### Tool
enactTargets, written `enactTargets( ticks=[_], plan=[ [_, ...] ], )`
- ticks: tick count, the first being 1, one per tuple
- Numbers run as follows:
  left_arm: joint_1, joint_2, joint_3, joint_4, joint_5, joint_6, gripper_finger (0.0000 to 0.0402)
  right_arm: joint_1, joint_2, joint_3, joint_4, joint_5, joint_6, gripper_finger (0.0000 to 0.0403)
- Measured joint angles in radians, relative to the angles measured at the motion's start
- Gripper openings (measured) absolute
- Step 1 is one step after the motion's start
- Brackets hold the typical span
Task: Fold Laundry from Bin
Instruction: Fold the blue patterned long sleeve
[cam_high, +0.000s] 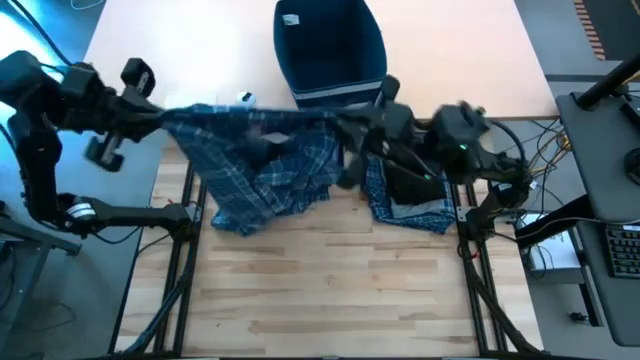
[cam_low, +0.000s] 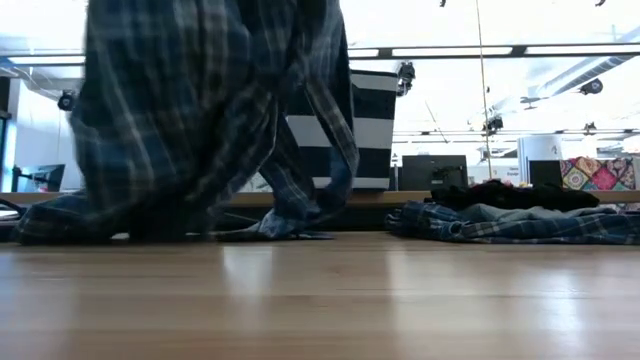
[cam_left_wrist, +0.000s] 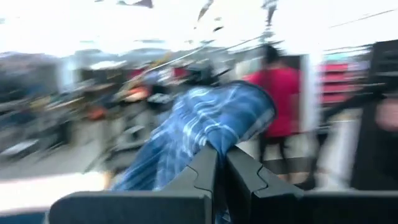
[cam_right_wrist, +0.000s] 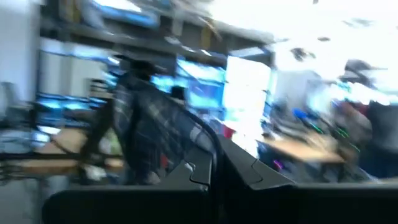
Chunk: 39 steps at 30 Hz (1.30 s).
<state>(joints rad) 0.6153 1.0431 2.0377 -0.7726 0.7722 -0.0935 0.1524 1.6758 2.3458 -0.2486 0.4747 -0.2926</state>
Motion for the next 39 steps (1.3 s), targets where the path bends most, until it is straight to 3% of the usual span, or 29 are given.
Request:
enactTargets(
  ticks=[3, 5, 9, 11, 15, 21, 26, 29, 34, 39],
  plan=[
    [-0.021, 0.026, 0.020, 0.049, 0.022, 0.009, 0.0000, 0.024, -0.003, 0.009, 0.016, -0.018, -0.068, 0.0009],
    [-0.022, 0.035, 0.016, 0.005, -0.113, 0.069, 0.0000, 0.013, -0.003, 0.008, -0.006, 0.036, -0.090, 0.0009],
    [-0.021, 0.047, -0.055, -0.164, -0.514, 0.183, 0.0000, -0.068, 0.027, 0.008, -0.189, 0.128, -0.041, 0.0009],
    [-0.021, 0.060, -0.126, -0.218, -0.576, 0.170, 0.0000, -0.118, 0.048, 0.006, -0.338, 0.123, 0.043, 0.0009],
    [-0.024, 0.077, -0.303, -0.268, -0.534, 0.129, 0.0000, -0.214, 0.118, 0.003, -0.616, -0.001, 0.201, 0.0009],
    [-0.075, 0.063, -0.525, -0.381, -0.270, 0.062, 0.0000, -0.231, 0.240, -0.002, -0.877, -0.252, 0.241, 0.0009],
    [-0.296, 0.029, -0.678, -0.320, -0.178, -0.112, 0.0000, -0.133, 0.344, -0.006, -1.082, -0.338, 0.230, 0.0027],
    [-0.483, 0.018, -0.764, -0.226, -0.190, -0.220, 0.0000, -0.076, 0.368, -0.006, -1.143, -0.369, 0.238, 0.0059],
    [-0.793, 0.029, -0.902, 0.023, -0.389, -0.459, 0.0000, 0.007, 0.353, -0.007, -1.175, -0.367, 0.238, 0.0133],
    [-1.060, 0.093, -0.987, 0.165, -0.620, -0.682, 0.0000, 0.100, 0.299, -0.017, -1.221, -0.358, 0.177, 0.0190]
  ],
)
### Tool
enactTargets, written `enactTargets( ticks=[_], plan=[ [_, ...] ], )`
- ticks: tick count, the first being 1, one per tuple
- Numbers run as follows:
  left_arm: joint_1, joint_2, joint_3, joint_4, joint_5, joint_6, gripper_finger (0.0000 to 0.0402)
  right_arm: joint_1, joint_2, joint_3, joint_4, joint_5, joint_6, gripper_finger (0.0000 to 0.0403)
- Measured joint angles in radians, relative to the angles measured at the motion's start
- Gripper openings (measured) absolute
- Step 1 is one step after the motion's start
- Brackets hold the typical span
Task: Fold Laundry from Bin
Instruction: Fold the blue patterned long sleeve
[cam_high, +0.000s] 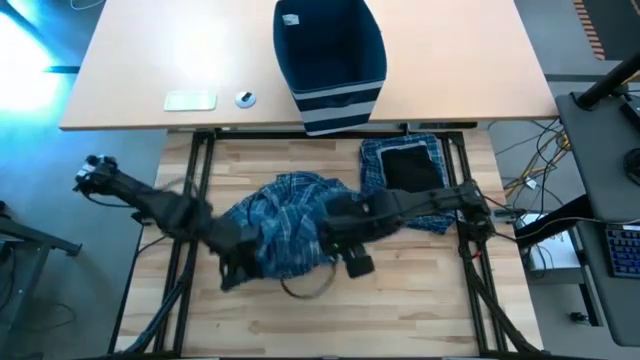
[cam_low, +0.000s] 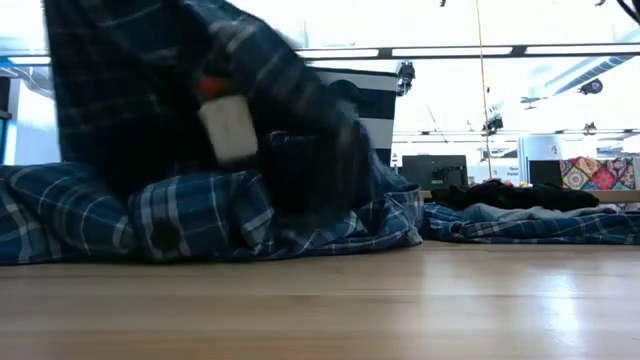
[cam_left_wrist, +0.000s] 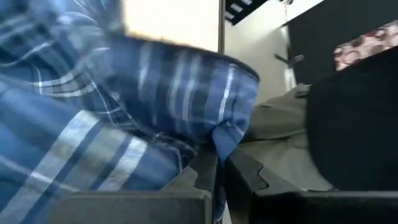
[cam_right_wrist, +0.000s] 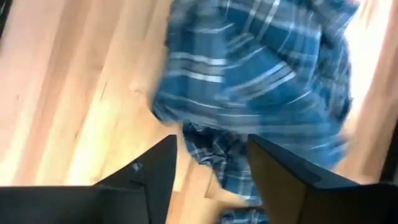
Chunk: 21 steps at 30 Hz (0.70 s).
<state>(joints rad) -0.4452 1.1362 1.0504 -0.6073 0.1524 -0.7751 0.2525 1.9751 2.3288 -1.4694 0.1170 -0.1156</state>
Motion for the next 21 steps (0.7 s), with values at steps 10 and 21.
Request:
enactTargets(
  ticks=[10, 21],
  plan=[
    [-0.196, 0.203, 0.010, 0.026, -0.223, -0.136, 0.0000, 0.120, -0.012, -0.174, 0.005, 0.159, -0.242, 0.0208],
    [-0.202, 0.192, 0.047, -0.090, -0.239, -0.121, 0.0000, 0.143, -0.009, -0.354, 0.132, 0.313, -0.303, 0.0210]
  ],
)
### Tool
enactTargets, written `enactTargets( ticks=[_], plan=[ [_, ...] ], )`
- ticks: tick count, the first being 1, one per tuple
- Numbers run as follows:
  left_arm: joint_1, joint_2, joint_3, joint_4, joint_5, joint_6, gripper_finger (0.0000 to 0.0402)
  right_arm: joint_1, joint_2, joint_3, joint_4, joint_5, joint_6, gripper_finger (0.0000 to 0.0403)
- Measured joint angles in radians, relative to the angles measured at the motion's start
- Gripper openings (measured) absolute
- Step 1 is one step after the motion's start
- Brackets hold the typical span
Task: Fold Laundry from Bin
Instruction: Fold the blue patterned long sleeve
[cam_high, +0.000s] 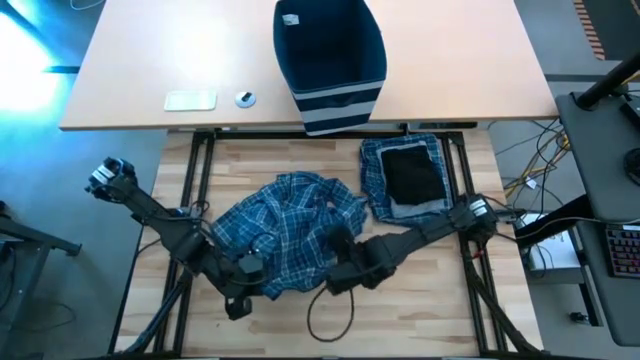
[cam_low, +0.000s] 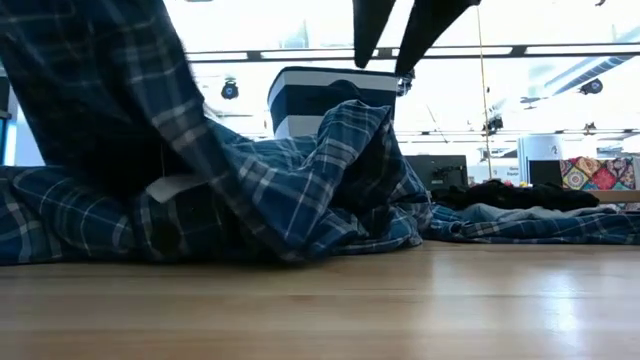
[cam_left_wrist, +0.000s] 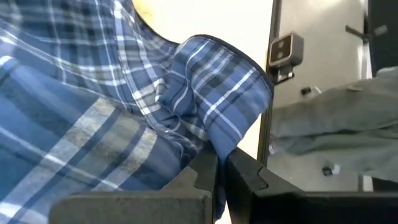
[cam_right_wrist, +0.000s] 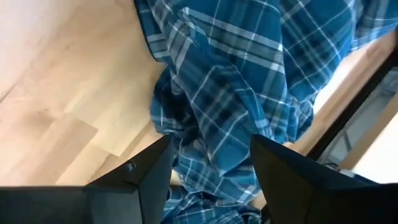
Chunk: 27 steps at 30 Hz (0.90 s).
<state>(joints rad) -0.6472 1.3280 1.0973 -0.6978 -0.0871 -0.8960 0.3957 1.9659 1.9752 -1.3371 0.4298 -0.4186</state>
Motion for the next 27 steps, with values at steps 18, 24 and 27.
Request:
enactTargets(
  ticks=[18, 24, 27],
  plan=[
    [0.001, -0.026, 0.031, 0.004, -0.087, -0.019, 0.0000, -0.245, 0.038, -0.026, 0.117, -0.296, -0.326, 0.0230],
    [0.001, -0.025, 0.035, 0.000, -0.087, -0.030, 0.0000, -0.257, 0.047, -0.051, 0.198, -0.280, -0.372, 0.0228],
    [0.001, -0.025, 0.035, -0.006, -0.081, -0.030, 0.0000, -0.257, 0.048, -0.069, 0.194, -0.283, -0.366, 0.0219]
  ],
)
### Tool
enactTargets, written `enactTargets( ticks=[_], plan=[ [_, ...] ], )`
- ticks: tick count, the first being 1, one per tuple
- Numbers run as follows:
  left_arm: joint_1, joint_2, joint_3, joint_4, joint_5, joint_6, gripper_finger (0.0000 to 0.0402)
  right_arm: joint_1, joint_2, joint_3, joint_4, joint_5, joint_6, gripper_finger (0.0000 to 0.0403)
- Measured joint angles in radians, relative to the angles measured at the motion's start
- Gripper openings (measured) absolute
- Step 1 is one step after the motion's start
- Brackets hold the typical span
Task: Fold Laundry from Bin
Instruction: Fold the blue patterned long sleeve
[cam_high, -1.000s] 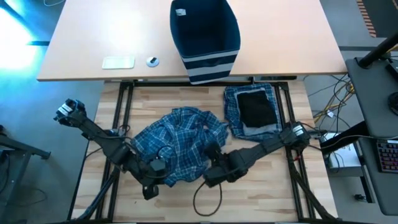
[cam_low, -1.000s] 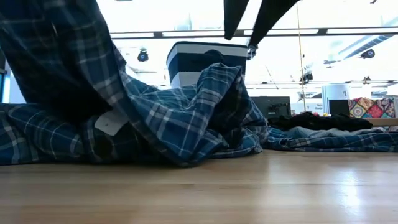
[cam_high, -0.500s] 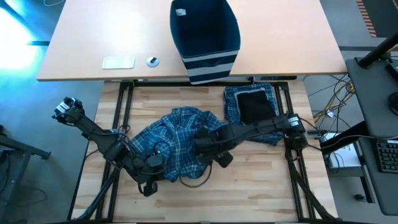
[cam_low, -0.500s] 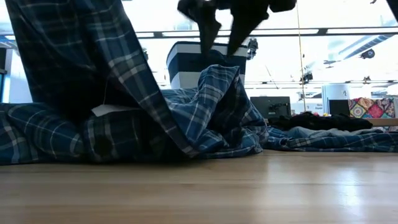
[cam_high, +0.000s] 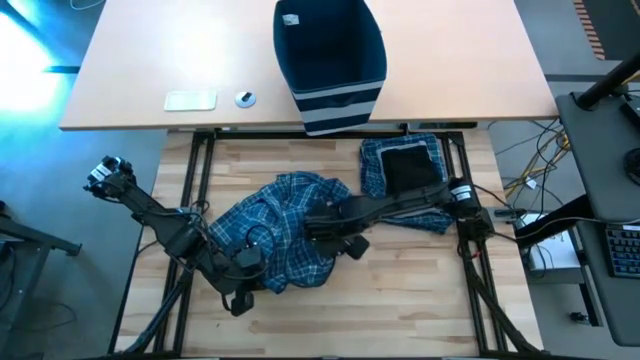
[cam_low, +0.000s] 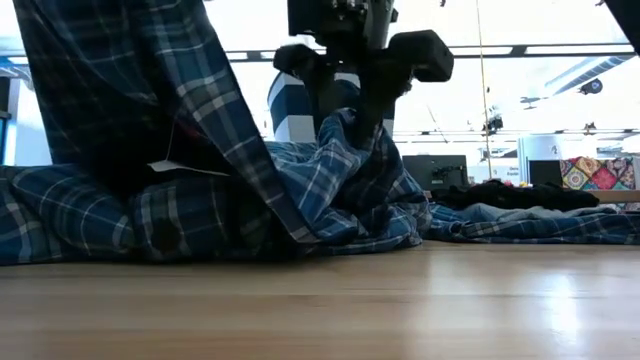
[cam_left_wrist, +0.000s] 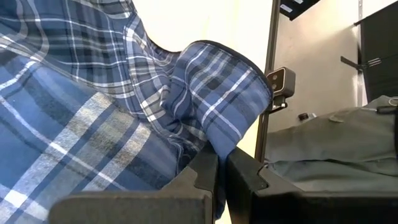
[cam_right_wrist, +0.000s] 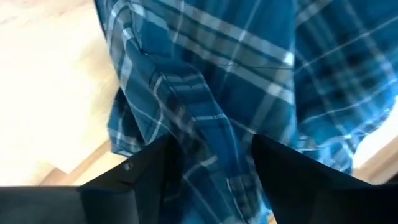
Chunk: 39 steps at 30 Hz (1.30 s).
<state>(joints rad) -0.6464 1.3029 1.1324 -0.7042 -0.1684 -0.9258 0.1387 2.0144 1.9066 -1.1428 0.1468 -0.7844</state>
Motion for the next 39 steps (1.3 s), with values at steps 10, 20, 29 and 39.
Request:
enactTargets(
  ticks=[10, 20, 29, 39],
  plan=[
    [0.000, -0.009, 0.000, -0.031, 0.001, 0.023, 0.0000, 0.037, -0.003, 0.017, -0.060, -0.023, 0.281, 0.0033],
    [-0.076, 0.012, -0.003, -0.115, -0.004, -0.146, 0.0057, 0.208, -0.024, 0.111, -0.223, -0.052, 0.566, 0.0009],
    [-0.298, 0.026, -0.063, -0.156, -0.221, -0.577, 0.0193, 0.293, -0.015, 0.055, -0.223, -0.053, 0.749, 0.0009],
    [-0.424, 0.080, -0.176, -0.167, -0.396, -1.230, 0.0271, 0.300, -0.014, 0.039, -0.201, -0.050, 0.811, 0.0009]
  ],
)
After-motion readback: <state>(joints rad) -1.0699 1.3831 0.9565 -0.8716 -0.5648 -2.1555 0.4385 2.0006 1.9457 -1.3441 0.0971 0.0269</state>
